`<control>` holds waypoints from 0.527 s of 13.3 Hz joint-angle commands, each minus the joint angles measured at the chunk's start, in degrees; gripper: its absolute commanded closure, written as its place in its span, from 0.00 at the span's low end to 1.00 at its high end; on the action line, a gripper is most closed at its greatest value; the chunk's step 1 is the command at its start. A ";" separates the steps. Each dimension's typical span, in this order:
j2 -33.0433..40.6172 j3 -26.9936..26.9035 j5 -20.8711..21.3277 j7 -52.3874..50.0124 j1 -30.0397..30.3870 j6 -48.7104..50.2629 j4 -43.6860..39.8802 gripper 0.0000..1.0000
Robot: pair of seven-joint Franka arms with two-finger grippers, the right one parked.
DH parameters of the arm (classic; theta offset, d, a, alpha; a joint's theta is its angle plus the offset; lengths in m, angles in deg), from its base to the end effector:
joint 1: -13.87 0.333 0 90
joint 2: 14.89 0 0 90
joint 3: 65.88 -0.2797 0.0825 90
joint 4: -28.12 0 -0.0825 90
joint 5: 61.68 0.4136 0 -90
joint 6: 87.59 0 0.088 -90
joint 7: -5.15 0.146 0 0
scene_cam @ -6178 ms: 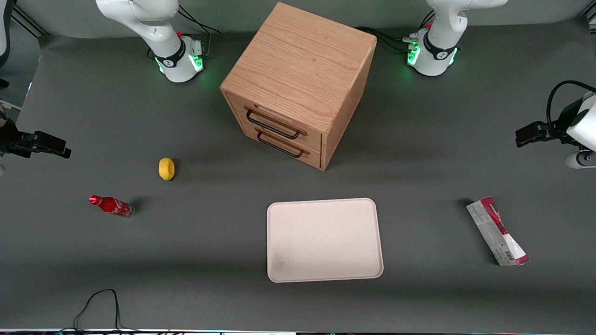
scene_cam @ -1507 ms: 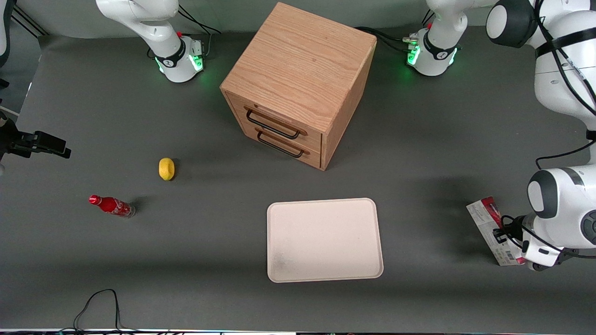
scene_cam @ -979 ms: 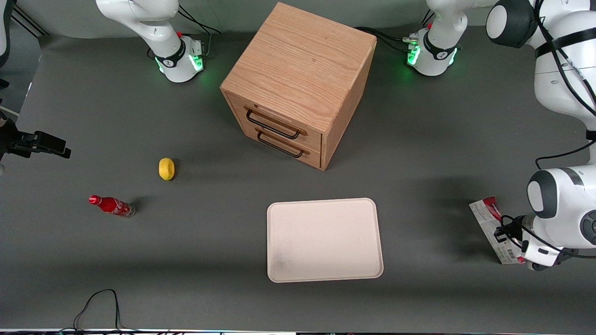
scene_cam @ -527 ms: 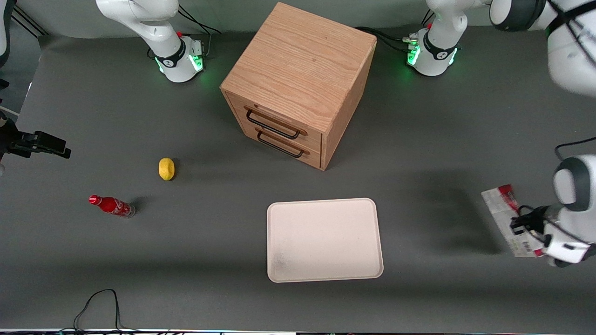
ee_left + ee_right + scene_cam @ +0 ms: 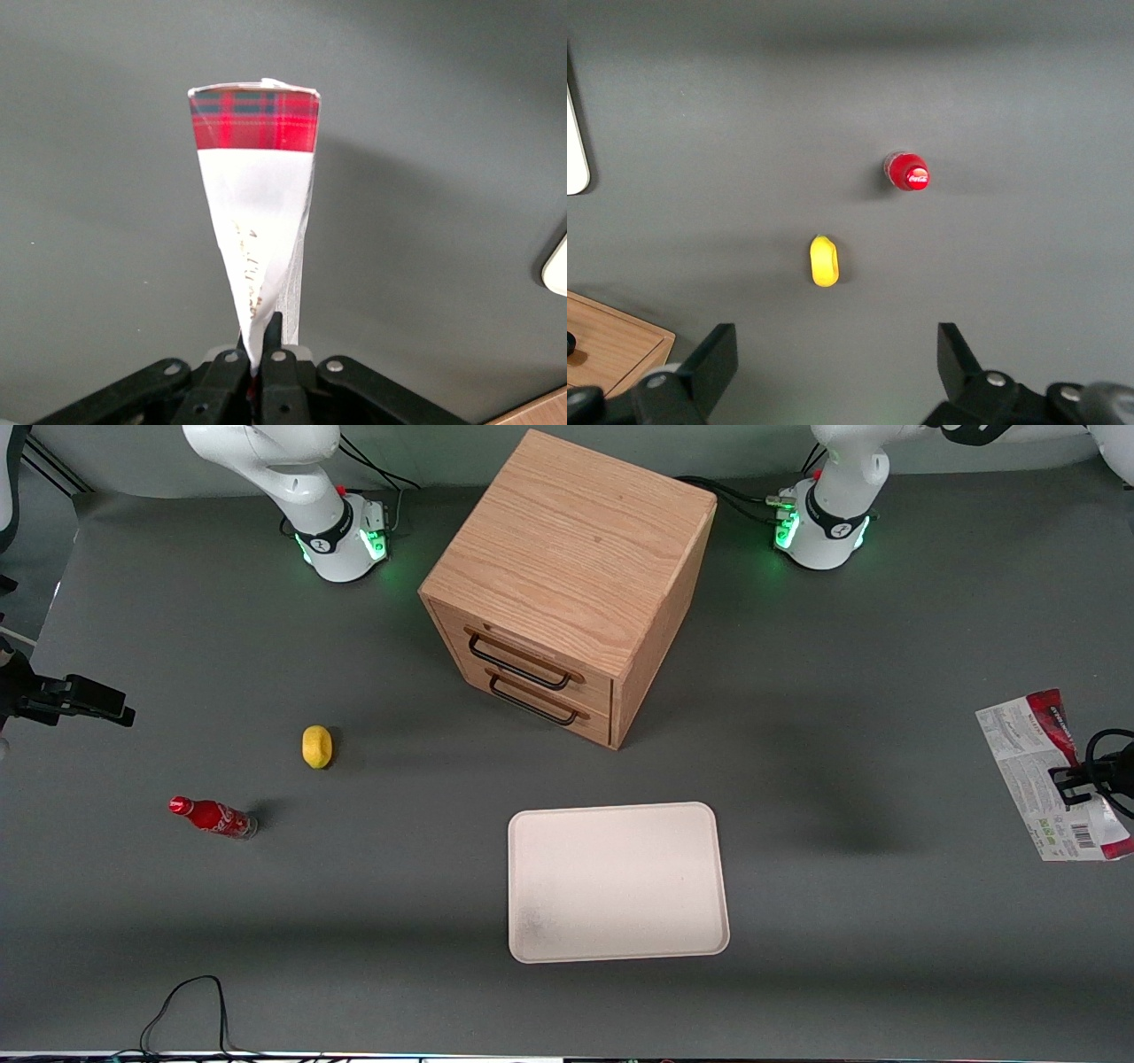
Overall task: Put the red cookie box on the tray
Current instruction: 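Lift the cookie box off the table with the left gripper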
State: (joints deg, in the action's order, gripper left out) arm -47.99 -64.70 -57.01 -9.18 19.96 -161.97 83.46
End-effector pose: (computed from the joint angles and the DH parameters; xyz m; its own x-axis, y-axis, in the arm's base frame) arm 0.6789 0.0754 0.4534 0.9120 0.3480 -0.2173 0.3268 -0.9364 -0.1279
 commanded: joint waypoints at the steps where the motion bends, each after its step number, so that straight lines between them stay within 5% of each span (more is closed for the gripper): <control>1: -1.43 0.48 -0.46 0.19 -0.73 0.47 -2.43 1.00; 7: -3.28 2.95 -0.55 -13.61 -13.01 -6.12 -2.43 1.00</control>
State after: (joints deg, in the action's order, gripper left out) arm -49.94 -61.24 -57.70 -18.58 11.80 -167.05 83.10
